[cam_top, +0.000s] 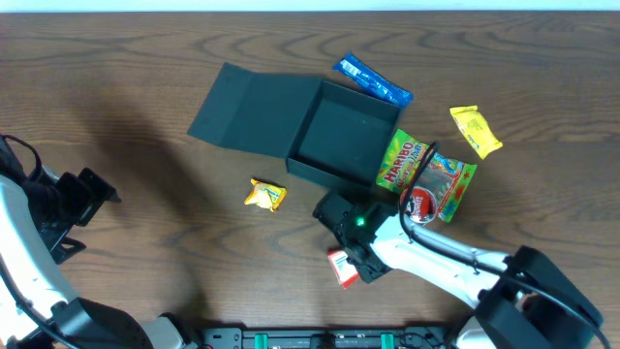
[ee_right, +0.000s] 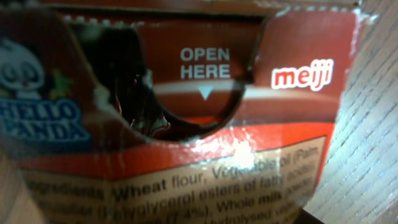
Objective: Pack container
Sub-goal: 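Close the right gripper on the Hello Panda box and lift it, then carry the Hello Panda box over the black box and lower it inside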
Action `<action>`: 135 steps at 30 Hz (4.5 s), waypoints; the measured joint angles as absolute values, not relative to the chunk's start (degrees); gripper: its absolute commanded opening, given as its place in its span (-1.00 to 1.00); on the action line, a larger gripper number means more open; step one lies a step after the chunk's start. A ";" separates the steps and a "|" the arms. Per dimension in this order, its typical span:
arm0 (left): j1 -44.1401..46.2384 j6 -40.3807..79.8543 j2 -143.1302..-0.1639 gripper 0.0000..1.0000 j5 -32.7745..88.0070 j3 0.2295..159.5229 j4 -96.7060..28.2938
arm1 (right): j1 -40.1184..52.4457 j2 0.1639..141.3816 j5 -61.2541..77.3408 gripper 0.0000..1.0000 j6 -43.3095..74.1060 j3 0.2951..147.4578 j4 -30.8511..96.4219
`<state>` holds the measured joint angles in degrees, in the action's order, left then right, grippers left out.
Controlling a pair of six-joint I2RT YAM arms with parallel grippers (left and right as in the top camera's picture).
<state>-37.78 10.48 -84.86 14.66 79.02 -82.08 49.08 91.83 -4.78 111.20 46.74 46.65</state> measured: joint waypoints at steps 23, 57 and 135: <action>-37.78 10.48 -84.86 0.90 14.68 79.02 -82.08 | 52.93 71.07 -4.05 -0.22 103.94 46.70 40.77; -37.78 10.48 -84.86 0.90 14.66 79.02 -82.11 | 33.06 103.63 -6.94 -0.22 12.95 91.83 57.67; -37.78 10.48 -84.86 0.90 14.66 79.02 -82.08 | 30.30 116.49 6.55 -0.97 -22.96 87.18 48.45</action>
